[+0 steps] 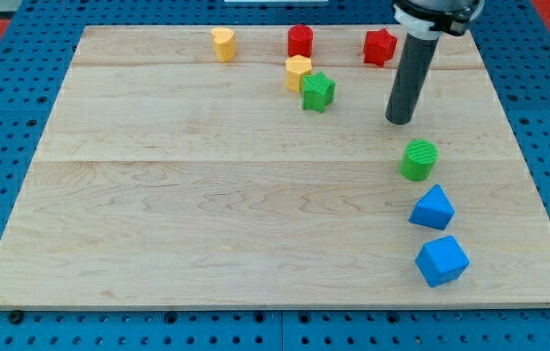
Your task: Place the green star above the gren circle
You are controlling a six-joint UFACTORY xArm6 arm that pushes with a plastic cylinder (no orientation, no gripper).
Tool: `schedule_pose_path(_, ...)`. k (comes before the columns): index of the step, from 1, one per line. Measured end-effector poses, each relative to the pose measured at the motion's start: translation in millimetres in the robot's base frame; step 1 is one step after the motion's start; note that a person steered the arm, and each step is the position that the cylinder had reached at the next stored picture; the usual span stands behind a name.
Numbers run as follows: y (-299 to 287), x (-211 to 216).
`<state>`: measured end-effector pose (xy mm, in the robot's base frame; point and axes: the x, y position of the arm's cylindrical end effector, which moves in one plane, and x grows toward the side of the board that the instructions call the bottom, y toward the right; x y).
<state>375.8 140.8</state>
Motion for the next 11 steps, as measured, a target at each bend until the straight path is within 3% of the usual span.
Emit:
schedule_pose_path(3,-139.7,-5.6)
schedule_pose_path(8,-106.7,-71.7)
schedule_pose_path(11,-45.5,-25.8)
